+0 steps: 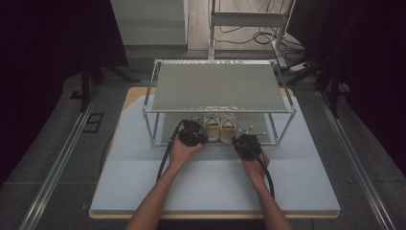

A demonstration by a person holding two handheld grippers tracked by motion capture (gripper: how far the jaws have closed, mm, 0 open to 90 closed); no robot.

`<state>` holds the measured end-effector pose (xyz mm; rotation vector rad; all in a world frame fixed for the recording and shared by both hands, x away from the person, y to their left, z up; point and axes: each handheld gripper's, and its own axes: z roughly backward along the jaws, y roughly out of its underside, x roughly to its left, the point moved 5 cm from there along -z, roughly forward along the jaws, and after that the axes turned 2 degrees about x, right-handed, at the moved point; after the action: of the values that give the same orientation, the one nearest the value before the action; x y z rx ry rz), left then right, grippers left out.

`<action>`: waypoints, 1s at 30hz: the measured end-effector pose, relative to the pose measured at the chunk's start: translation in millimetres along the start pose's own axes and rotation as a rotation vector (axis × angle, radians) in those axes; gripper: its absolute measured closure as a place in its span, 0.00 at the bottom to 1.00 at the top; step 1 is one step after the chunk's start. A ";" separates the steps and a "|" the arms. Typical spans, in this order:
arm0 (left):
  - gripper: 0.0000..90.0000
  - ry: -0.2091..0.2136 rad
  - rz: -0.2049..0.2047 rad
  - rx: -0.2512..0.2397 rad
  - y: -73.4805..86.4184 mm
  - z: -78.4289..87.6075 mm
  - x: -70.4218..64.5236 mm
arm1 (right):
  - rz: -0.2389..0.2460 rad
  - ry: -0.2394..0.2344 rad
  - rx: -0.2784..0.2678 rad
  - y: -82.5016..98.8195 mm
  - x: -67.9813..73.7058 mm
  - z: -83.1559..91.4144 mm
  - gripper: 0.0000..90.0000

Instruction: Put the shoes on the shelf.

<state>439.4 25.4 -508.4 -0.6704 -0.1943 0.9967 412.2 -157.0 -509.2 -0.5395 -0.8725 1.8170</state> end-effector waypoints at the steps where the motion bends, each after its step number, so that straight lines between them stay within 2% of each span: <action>1: 0.84 -0.005 -0.006 0.000 0.1 -0.3 0.4 | 0.000 0.004 -0.002 -0.4 -1.0 -0.5 0.96; 5: 0.85 0.001 0.005 -0.003 0.2 -1.1 -2.1 | -0.005 0.018 -0.010 -3.3 -3.7 -0.5 0.95; 8: 0.85 0.004 -0.002 -0.003 0.2 -0.9 -1.6 | -0.003 0.024 -0.005 -2.9 -4.2 -2.1 0.95; 9: 0.85 0.036 0.024 -0.001 1.1 -1.5 -5.2 | -0.005 0.025 0.008 -0.9 -4.5 -5.8 0.95; 17: 0.85 0.039 0.033 0.000 2.6 -2.4 -4.2 | -0.006 0.032 0.001 -0.7 -4.0 -9.5 0.95; 20: 0.83 0.045 0.042 -0.015 2.4 0.1 -4.5 | -0.013 0.037 0.003 -0.4 -5.3 -8.6 0.92; 23: 0.81 0.054 0.017 -0.027 3.4 7.9 -4.7 | -0.009 0.032 -0.004 -0.3 -4.5 -4.6 0.91; 24: 0.80 0.053 -0.018 -0.035 3.6 11.2 -2.9 | -0.001 0.029 -0.008 -0.4 -4.0 -2.3 0.91; 26: 0.77 0.056 -0.039 -0.055 5.3 16.8 -3.4 | 0.008 0.019 -0.017 -0.6 -1.9 3.7 0.89; 29: 0.70 0.066 -0.050 -0.070 7.7 23.1 -5.6 | 0.022 0.007 -0.033 -0.9 1.1 11.3 0.88; 30: 0.67 0.086 -0.027 -0.075 11.6 30.3 -9.0 | 0.034 -0.006 -0.044 -0.9 3.5 17.3 0.84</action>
<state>412.8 35.2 -490.3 -0.7759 -0.1655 0.9361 399.2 -159.1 -497.3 -0.5805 -0.9136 1.8346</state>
